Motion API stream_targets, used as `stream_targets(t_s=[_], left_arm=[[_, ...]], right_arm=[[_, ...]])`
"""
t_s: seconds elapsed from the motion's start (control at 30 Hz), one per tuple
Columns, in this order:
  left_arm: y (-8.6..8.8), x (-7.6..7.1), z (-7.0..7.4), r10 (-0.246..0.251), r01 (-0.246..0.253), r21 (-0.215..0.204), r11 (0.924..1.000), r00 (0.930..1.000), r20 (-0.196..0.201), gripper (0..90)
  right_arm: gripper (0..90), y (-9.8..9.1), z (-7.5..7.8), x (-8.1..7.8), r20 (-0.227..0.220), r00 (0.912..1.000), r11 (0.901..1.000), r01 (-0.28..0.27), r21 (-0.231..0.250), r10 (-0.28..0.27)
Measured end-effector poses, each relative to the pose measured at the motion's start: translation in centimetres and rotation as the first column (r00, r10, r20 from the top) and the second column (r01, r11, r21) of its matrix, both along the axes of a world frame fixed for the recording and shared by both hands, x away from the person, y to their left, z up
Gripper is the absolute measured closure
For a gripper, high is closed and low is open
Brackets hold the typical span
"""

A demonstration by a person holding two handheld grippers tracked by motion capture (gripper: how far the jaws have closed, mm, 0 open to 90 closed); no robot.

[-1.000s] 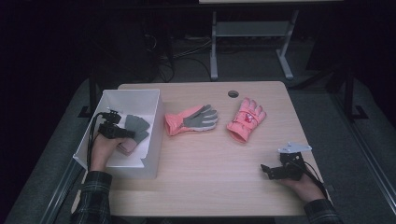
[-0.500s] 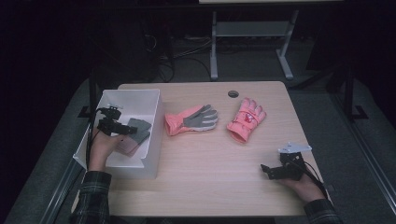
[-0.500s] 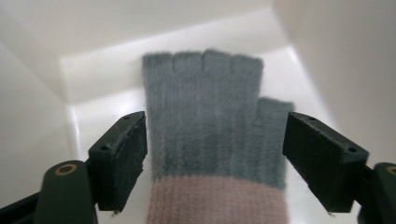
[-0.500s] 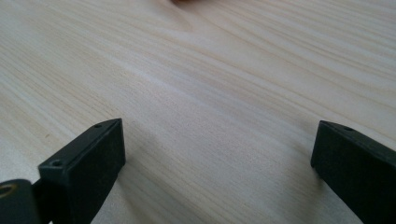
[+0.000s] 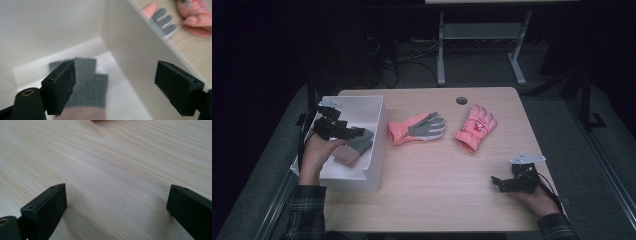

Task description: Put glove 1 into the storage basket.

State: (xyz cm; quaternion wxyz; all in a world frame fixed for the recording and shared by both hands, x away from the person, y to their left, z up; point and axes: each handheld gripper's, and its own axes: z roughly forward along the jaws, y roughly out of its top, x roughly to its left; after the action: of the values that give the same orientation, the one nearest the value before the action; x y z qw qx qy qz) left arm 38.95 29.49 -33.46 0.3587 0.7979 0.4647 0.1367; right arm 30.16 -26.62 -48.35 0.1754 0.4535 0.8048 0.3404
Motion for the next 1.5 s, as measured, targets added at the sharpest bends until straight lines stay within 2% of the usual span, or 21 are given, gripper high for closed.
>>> stream_targets(t_s=[0.17, 0.3, 0.37, 0.53, 0.57, 0.6, 0.67, 0.7, 0.73, 0.83, 0.9, 0.93, 1.0, 1.07, 1.1, 1.23, 1.27, 1.43, 1.5], left_arm=[[-1.7, -0.8, 1.2, -0.08, 0.081, -0.017, 0.9966, 0.9965, 0.022, 14.9], [-2.9, -1.2, 1.6, -0.114, 0.115, -0.032, 0.9928, 0.993, 0.033, 15.1], [-4.2, -1.3, 1.8, -0.153, 0.154, -0.037, 0.9874, 0.9878, 0.031, 16.1], [-6.7, -1.6, 1.9, -0.212, 0.213, -0.034, 0.9764, 0.9767, 0.031, 22.2], [-6.7, -1.6, 1.9, -0.212, 0.213, -0.034, 0.9764, 0.9767, 0.031, 22.6], [-7.8, -1.7, 2.0, -0.236, 0.237, -0.035, 0.9709, 0.9713, 0.033, 24.2], [-9.0, -1.8, 2.0, -0.254, 0.255, -0.032, 0.9663, 0.9663, 0.042, 28.0], [-9.0, -1.8, 2.0, -0.254, 0.255, -0.032, 0.9663, 0.9663, 0.042, 29.8], [-10.2, -1.8, 1.9, -0.278, 0.279, -0.02, 0.96, 0.9597, 0.04, 32.1], [-12.1, -1.6, 1.8, -0.298, 0.299, -0.013, 0.9542, 0.9539, 0.034, 37.5], [-12.7, -1.5, 1.8, -0.302, 0.302, -0.009, 0.9532, 0.9528, 0.034, 41.1], [-13.7, -1.4, 1.7, -0.308, 0.308, -0.002, 0.9513, 0.9509, 0.032, 43.2], [-14.8, -1.2, 1.7, -0.314, 0.314, -0.003, 0.9493, 0.9487, 0.035, 46.6], [-15.7, -1.1, 1.6, -0.327, 0.326, 0.013, 0.9451, 0.9442, 0.042, 50.1], [-16.2, -1.0, 1.5, -0.325, 0.325, 0.014, 0.9457, 0.9442, 0.054, 53.7], [-17.4, -0.7, 1.3, -0.317, 0.317, 0.011, 0.9483, 0.9464, 0.061, 66.2], [-18.2, -0.2, 1.0, -0.307, 0.307, 0.012, 0.9517, 0.9497, 0.062, 68.1], [-19.6, 1.3, -0.5, -0.285, 0.285, 0.004, 0.9586, 0.9582, 0.029, 77.8], [-20.0, 1.9, -1.2, -0.278, 0.278, 0.012, 0.9606, 0.9605, 0.017, 85.4]], right_arm=[[2.5, 0.0, 0.0, 0.0, 0.0, 1.0, 1.0, 0.0, 0.0, 0.0], [2.4, 0.0, 0.0, 0.0, 0.0, 1.0, 1.0, 0.0, 0.0, 0.0], [2.5, 0.0, 0.0, 0.0, 0.0, 1.0, 1.0, 0.0, 0.0, 0.0], [2.5, 0.0, 0.0, 0.0, 0.0, 1.0, 1.0, 0.0, 0.0, 0.0], [2.5, 0.0, 0.0, 0.0, 0.0, 1.0, 1.0, 0.001, 0.0, -0.001], [2.5, 0.0, 0.0, 0.0, 0.0, 1.0, 1.0, 0.0, 0.0, 0.0], [2.4, 0.0, 0.0, 0.0, 0.0, 1.0, 1.0, 0.0, 0.0, 0.0], [2.4, 0.0, 0.0, 0.0, 0.0, 1.0, 1.0, 0.0, 0.0, 0.0], [2.5, 0.0, 0.0, 0.0, 0.0, 1.0, 1.0, 0.0, 0.0, 0.0], [2.5, 0.0, 0.0, 0.0, 0.0, 1.0, 1.0, 0.0, 0.0, 0.0], [2.5, 0.0, 0.0, 0.0, 0.0, 1.0, 1.0, 0.0, 0.001, 0.0], [2.5, 0.0, 0.0, 0.0, 0.0, 1.0, 1.0, 0.0, 0.0, 0.0], [2.4, 0.0, 0.0, 0.0, 0.0, 1.0, 1.0, 0.0, 0.001, 0.0], [2.5, 0.0, 0.0, 0.0, 0.0, 1.0, 1.0, 0.001, 0.001, -0.001], [2.5, 0.0, 0.0, 0.0, 0.0, 1.0, 1.0, 0.0, 0.001, 0.0], [2.5, 0.0, 0.0, 0.0, 0.0, 1.0, 1.0, 0.0, 0.001, 0.0], [2.5, 0.0, 0.0, 0.0, 0.0, 1.0, 1.0, 0.0, 0.001, 0.0], [2.4, 0.0, 0.0, 0.0, 0.0, 1.0, 1.0, 0.0, 0.0, 0.0], [2.5, 0.0, 0.0, 0.0, 0.0, 1.0, 1.0, 0.0, 0.001, 0.0]])
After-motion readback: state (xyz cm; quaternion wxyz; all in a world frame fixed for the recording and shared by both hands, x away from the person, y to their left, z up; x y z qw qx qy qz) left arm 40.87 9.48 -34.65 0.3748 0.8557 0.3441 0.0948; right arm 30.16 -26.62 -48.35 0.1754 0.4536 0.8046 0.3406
